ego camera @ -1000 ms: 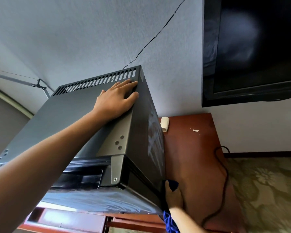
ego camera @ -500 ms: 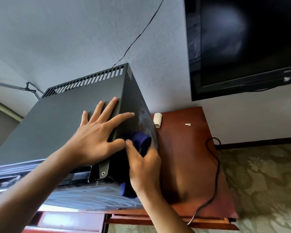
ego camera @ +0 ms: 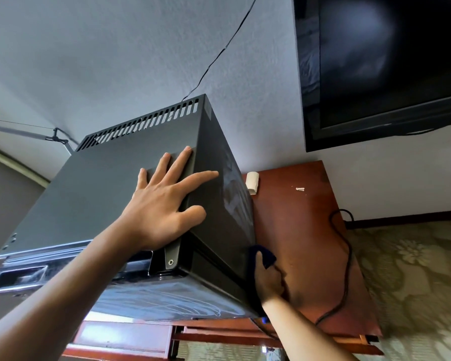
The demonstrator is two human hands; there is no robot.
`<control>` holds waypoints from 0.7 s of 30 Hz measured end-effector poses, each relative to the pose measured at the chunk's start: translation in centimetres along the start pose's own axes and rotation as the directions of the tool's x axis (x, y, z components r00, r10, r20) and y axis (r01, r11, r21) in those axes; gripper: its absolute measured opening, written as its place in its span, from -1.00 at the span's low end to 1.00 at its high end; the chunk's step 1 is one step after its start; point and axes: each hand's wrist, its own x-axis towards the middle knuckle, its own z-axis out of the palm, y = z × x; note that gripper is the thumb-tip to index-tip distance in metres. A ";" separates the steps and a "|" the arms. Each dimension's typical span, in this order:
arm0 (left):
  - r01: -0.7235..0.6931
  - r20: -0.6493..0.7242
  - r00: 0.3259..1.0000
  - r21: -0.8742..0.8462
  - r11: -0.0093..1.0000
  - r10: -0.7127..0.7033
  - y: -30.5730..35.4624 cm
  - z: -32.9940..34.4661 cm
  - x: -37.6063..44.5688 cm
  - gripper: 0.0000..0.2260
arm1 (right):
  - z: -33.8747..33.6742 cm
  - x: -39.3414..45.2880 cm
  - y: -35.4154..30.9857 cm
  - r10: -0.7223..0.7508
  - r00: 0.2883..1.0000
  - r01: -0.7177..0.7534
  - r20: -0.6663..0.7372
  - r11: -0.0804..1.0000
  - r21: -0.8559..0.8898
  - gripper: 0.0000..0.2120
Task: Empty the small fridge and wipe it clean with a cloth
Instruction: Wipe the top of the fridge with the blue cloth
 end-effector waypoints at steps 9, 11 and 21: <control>0.012 0.004 1.000 -0.009 1.000 -0.012 0.1 0.0 -0.2 -0.30 | 0.3 -0.5 -3.1 -0.070 0.996 0.068 0.056 0.997 0.036 -0.31; 0.014 0.009 1.000 -0.010 1.000 -0.014 0.2 0.0 -0.2 -0.29 | 0.0 -1.9 -5.7 -0.137 0.990 0.137 0.021 0.990 0.018 -0.36; 0.003 0.001 1.000 -0.033 0.999 -0.003 0.2 0.0 -0.2 -0.26 | -3.1 -15.5 -16.4 -0.826 0.513 0.832 -0.234 0.412 0.371 -0.67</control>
